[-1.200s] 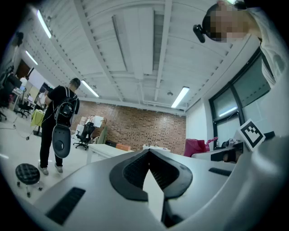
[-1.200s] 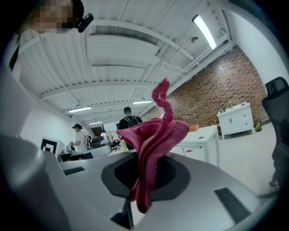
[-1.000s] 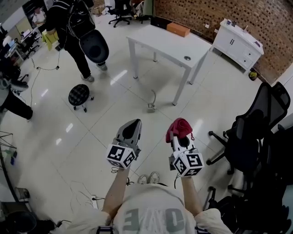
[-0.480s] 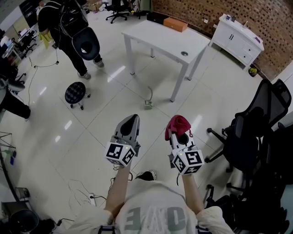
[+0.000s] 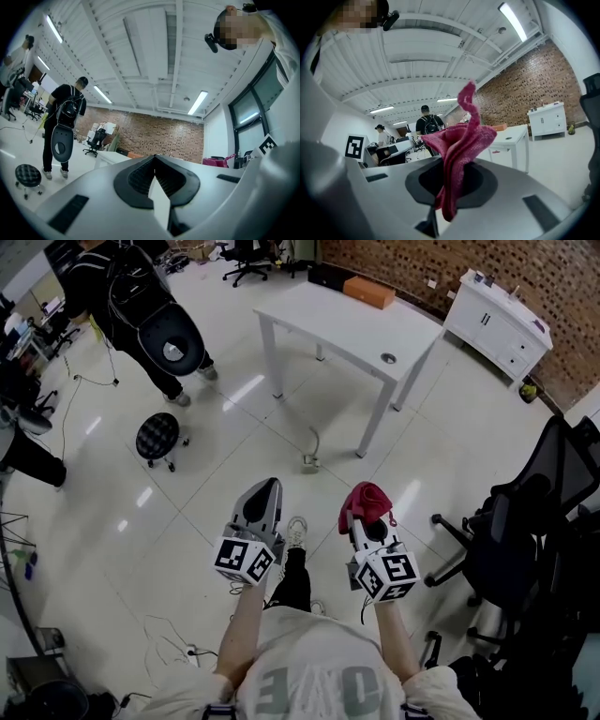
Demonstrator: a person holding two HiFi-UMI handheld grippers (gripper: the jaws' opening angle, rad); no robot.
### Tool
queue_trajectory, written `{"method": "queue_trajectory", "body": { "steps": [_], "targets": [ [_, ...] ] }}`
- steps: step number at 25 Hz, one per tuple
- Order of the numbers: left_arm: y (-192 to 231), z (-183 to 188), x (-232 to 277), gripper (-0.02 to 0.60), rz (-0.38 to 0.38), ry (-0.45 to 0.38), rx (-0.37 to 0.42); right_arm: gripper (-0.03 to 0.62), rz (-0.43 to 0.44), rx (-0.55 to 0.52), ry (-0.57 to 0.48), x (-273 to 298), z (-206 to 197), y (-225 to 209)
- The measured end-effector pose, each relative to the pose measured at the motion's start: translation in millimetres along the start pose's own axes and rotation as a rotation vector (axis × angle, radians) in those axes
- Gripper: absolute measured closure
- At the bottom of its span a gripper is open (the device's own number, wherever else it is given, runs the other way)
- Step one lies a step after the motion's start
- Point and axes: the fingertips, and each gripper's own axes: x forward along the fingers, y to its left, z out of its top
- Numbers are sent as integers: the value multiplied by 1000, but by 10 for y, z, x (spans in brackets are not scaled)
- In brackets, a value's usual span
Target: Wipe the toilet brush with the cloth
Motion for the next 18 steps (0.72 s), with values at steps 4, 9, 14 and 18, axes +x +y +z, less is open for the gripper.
{"method": "queue_trajectory", "body": {
  "steps": [4, 9, 14, 18],
  "targets": [
    [466, 60, 662, 575, -18, -31, -21, 563, -4, -20, -17, 711, 223, -225],
    [1059, 303, 1650, 577, -70, -45, -22, 563, -34, -33, -39, 1717, 704, -530],
    [1589, 440, 2443, 576, -121, -41, -14, 562, -65, -24, -69, 2597, 1053, -781],
    [1839, 373, 2812, 576, -124, -16, -37, 563, -69, -20, -56, 2994, 1147, -935]
  ]
}}
